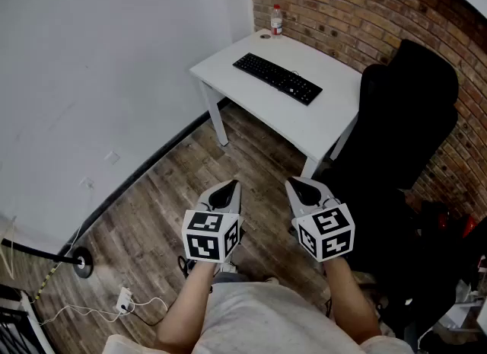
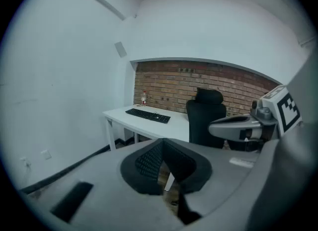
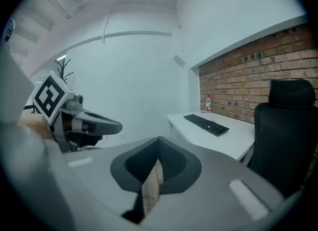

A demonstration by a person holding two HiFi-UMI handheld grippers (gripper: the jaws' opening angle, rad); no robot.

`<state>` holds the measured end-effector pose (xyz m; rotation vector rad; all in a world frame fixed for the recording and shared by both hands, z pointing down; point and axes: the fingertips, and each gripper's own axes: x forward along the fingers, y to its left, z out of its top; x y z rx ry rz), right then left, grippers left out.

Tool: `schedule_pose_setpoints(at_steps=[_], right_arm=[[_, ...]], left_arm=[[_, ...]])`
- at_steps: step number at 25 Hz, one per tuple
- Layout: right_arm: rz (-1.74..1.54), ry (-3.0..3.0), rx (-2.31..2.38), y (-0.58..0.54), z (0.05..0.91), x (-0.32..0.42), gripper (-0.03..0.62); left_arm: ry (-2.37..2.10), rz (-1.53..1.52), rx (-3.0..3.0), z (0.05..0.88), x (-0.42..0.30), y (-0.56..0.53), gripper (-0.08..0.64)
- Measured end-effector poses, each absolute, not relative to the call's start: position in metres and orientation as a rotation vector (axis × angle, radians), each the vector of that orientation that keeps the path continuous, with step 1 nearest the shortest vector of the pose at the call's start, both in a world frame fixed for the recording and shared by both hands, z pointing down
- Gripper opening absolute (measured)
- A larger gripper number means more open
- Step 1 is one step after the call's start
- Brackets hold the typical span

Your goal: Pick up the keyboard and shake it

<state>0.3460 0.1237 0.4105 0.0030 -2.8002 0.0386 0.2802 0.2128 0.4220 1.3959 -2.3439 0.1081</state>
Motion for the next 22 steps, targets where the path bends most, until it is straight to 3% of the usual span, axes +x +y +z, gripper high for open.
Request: schedule_pose_setpoints(at_steps=[12,22], right_arm=[[0.102,-2.791,-0.018,0.123,0.422,0.329,0.006],[0.086,-2.773,-0.005,0.1,0.425,0.262,0.008]], left_arm=[[-2.349,0.11,1.36,0.431,0.262,0.216,-0.008],[-2.346,0.093,1.37,0.433,0.189,0.192,-0.008]])
